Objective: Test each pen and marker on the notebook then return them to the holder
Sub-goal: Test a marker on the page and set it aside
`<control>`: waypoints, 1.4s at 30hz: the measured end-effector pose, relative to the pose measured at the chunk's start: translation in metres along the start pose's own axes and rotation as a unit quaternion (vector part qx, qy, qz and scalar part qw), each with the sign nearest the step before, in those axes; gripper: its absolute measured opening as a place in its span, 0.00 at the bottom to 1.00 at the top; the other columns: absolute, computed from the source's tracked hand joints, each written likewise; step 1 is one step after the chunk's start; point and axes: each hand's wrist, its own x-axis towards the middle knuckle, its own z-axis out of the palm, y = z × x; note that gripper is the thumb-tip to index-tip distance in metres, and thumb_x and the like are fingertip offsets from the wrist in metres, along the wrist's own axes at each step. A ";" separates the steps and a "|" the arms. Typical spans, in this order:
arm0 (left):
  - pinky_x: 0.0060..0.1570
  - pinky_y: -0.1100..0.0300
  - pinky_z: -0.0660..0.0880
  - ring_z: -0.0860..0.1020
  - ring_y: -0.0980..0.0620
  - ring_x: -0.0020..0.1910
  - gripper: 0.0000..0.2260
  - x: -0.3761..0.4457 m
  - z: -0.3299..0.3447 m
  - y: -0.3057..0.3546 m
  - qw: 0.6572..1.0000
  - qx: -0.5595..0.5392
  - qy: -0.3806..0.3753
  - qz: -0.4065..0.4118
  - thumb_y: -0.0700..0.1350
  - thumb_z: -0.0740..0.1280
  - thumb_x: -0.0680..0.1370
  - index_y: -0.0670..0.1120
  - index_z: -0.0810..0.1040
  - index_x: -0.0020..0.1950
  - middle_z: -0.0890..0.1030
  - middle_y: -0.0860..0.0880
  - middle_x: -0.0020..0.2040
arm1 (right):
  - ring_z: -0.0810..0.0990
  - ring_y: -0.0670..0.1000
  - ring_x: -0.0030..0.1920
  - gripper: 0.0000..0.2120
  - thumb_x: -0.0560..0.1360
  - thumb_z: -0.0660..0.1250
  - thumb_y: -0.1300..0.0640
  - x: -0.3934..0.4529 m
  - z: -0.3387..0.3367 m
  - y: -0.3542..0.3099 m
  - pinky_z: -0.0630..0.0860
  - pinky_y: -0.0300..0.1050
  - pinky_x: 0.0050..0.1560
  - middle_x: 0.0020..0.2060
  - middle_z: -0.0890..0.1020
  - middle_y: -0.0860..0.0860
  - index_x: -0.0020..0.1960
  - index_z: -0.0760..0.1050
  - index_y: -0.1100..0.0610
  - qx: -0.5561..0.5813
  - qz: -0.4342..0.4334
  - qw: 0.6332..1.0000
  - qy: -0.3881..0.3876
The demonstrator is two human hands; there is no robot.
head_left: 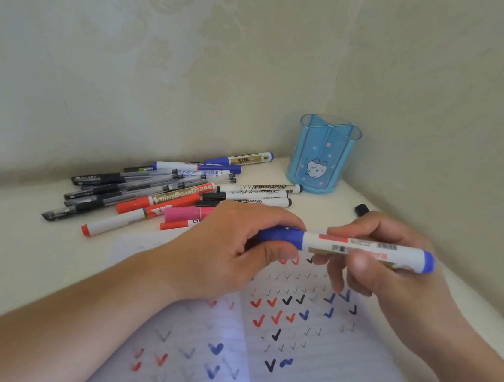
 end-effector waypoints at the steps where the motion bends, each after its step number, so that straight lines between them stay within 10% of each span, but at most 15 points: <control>1: 0.38 0.59 0.74 0.78 0.53 0.39 0.09 0.000 -0.002 -0.003 1.000 0.013 0.010 -0.002 0.56 0.62 0.79 0.57 0.76 0.57 0.80 0.55 0.41 | 0.74 0.57 0.27 0.24 0.61 0.74 0.32 0.001 -0.005 -0.001 0.66 0.37 0.28 0.34 0.83 0.59 0.44 0.83 0.51 -0.009 -0.014 1.000 0.004; 5: 0.48 0.75 0.68 0.75 0.66 0.46 0.09 0.000 -0.006 -0.011 0.996 0.083 0.030 0.010 0.54 0.62 0.80 0.55 0.75 0.58 0.77 0.63 0.46 | 0.70 0.59 0.27 0.23 0.60 0.72 0.29 -0.004 -0.020 0.000 0.64 0.39 0.31 0.31 0.81 0.51 0.43 0.83 0.46 -0.156 -0.025 0.984 0.087; 10: 0.55 0.72 0.66 0.73 0.64 0.51 0.15 0.000 0.000 -0.010 0.986 0.160 -0.033 0.018 0.56 0.64 0.78 0.54 0.76 0.63 0.78 0.61 0.51 | 0.70 0.37 0.36 0.17 0.67 0.67 0.35 -0.007 -0.012 0.010 0.72 0.41 0.33 0.38 0.79 0.34 0.55 0.75 0.38 -0.513 -0.099 0.853 0.020; 17: 0.63 0.57 0.69 0.69 0.56 0.60 0.18 0.001 -0.005 -0.023 0.936 0.305 0.025 -0.174 0.61 0.65 0.76 0.59 0.74 0.65 0.74 0.60 0.59 | 0.73 0.47 0.39 0.07 0.71 0.67 0.41 0.008 -0.041 0.031 0.71 0.44 0.37 0.38 0.74 0.42 0.44 0.73 0.42 -0.603 0.137 0.769 0.165; 30: 0.60 0.51 0.68 0.70 0.48 0.61 0.17 0.002 -0.025 -0.048 0.879 0.360 0.040 -0.309 0.62 0.60 0.77 0.57 0.75 0.62 0.75 0.55 0.59 | 0.75 0.59 0.47 0.10 0.70 0.72 0.49 0.013 -0.054 0.039 0.72 0.47 0.36 0.44 0.80 0.52 0.49 0.79 0.51 -0.694 0.082 0.684 0.211; 33: 0.61 0.51 0.68 0.69 0.49 0.61 0.16 0.003 -0.025 -0.045 0.885 0.360 0.037 -0.294 0.60 0.60 0.77 0.57 0.74 0.63 0.75 0.55 0.61 | 0.77 0.57 0.44 0.08 0.69 0.73 0.52 0.029 -0.024 0.021 0.73 0.45 0.31 0.42 0.81 0.49 0.47 0.80 0.52 -0.693 -0.055 0.706 0.135; 38: 0.60 0.52 0.70 0.71 0.51 0.58 0.14 0.004 -0.028 -0.044 0.894 0.345 0.039 -0.283 0.56 0.61 0.76 0.57 0.76 0.61 0.77 0.56 0.57 | 0.75 0.48 0.54 0.06 0.77 0.61 0.48 0.106 0.032 0.013 0.72 0.44 0.43 0.51 0.79 0.41 0.53 0.74 0.44 -0.666 -0.047 0.744 -0.029; 42: 0.57 0.55 0.71 0.72 0.53 0.54 0.12 0.004 -0.030 -0.044 0.900 0.334 0.051 -0.276 0.54 0.62 0.77 0.56 0.78 0.57 0.79 0.57 0.53 | 0.77 0.53 0.54 0.12 0.78 0.62 0.54 0.174 0.064 0.042 0.71 0.46 0.44 0.54 0.80 0.47 0.60 0.74 0.45 -0.714 -0.039 0.693 -0.090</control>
